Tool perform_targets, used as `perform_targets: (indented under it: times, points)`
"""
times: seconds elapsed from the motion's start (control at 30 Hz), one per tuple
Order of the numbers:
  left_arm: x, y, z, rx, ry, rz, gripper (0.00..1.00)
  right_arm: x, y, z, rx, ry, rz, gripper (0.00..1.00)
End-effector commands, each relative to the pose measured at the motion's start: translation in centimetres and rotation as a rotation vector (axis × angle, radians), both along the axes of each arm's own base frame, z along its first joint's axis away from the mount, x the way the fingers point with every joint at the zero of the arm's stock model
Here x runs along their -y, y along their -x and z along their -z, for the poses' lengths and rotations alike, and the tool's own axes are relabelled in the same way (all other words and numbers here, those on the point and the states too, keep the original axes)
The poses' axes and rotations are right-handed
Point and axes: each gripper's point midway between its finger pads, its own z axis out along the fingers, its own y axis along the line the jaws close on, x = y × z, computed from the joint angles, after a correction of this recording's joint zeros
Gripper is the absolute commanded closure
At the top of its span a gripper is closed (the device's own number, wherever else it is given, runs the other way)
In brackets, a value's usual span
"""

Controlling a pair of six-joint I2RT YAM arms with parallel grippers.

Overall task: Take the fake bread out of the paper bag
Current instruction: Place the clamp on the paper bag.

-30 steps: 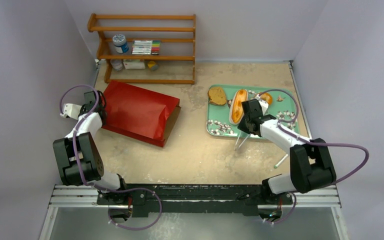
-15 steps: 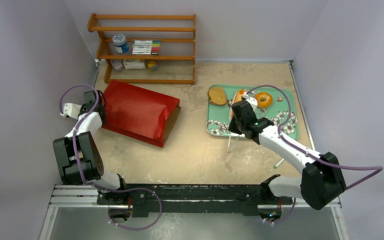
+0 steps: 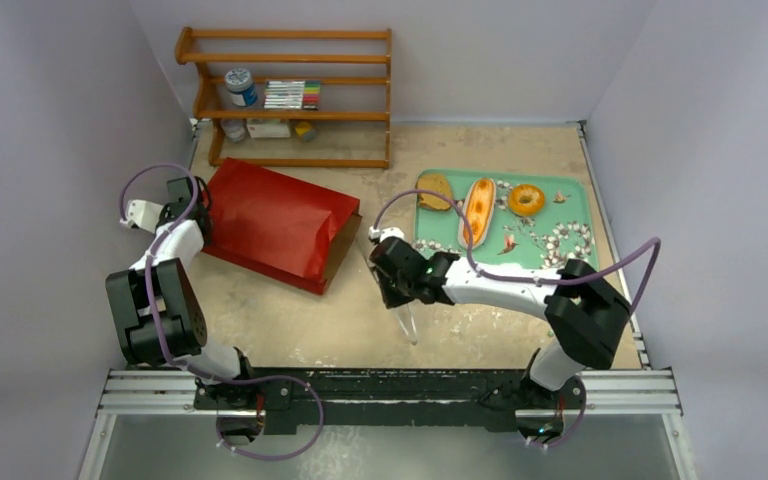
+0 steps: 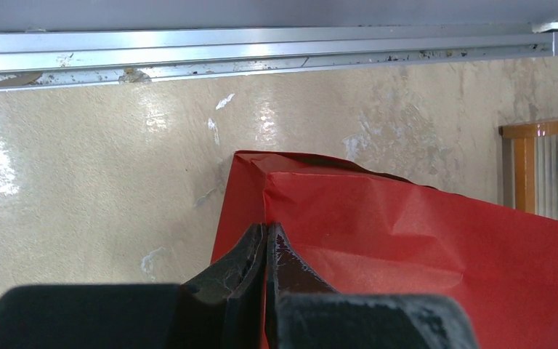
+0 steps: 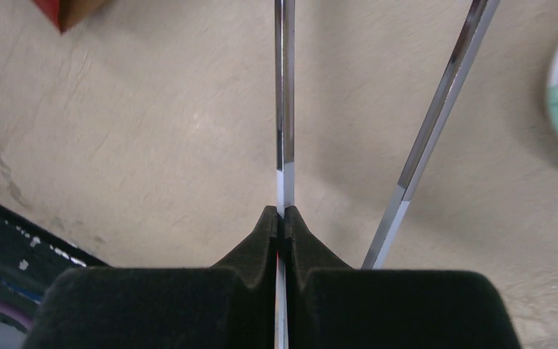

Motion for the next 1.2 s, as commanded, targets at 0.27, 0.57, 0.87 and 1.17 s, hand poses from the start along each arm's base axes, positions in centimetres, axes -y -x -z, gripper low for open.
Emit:
perform_targets:
  times: [0.27, 0.57, 0.87, 1.17]
  points:
    - [-0.5, -1.8, -2.2, 0.022, -0.059, 0.057, 1.00, -6.1, 5.0, -0.3, 0.033, -0.014, -0.321, 1.00]
    - [-0.6, -2.4, -3.0, 0.009, -0.092, 0.110, 1.00, -8.5, 4.0, -0.8, 0.067, 0.013, -0.444, 1.00]
    - [-1.3, -3.8, -3.4, -0.081, -0.140, 0.197, 1.00, -10.9, 1.2, -0.3, 0.094, -0.038, -0.507, 1.00]
    - [-2.5, -4.8, -3.7, -0.138, -0.174, 0.251, 1.00, -11.3, -3.9, 0.1, 0.116, -0.069, -0.563, 1.00]
